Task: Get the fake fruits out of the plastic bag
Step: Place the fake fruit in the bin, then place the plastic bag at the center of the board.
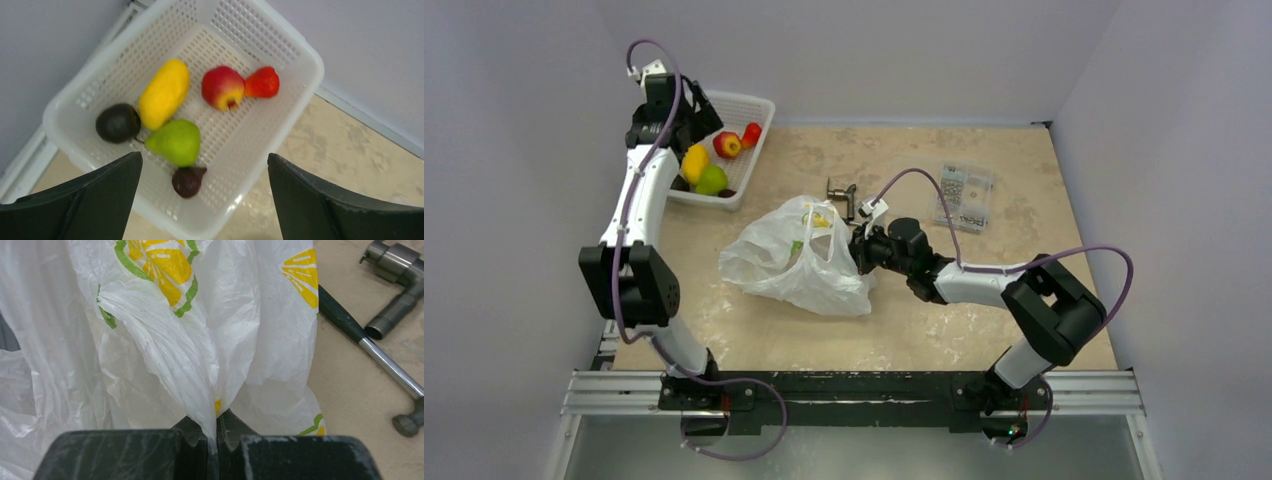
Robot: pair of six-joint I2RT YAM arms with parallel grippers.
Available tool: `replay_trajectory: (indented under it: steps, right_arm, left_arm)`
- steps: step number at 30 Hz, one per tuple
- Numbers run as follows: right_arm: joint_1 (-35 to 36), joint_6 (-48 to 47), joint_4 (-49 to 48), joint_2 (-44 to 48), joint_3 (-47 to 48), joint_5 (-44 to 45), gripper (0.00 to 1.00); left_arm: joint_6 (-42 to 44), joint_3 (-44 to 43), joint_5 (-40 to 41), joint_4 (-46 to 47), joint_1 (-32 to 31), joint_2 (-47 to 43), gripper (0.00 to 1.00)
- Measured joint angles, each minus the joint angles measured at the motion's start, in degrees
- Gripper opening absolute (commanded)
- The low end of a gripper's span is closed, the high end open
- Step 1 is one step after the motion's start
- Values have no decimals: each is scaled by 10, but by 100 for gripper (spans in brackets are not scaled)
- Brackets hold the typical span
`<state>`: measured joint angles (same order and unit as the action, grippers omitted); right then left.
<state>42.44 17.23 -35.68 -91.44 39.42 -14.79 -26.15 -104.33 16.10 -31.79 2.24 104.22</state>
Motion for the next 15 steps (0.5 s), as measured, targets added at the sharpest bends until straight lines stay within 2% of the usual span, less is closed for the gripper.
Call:
replay_trajectory:
  steps: [6,11,13,15]
  right_arm:
    - [0,12,73,74,-9,78,0]
    - [0,14,132,139,-11,106,1]
    - [0,16,166,166,-11,115,10]
    - [0,19,204,190,-11,127,29]
  left_arm:
    - [-59,210,-139,-5,0,-217,96]
    - [-76,360,-268,7,0,-402,99]
    - [-78,418,-322,2,0,-472,100]
    - [-77,457,-365,-13,0,-523,100]
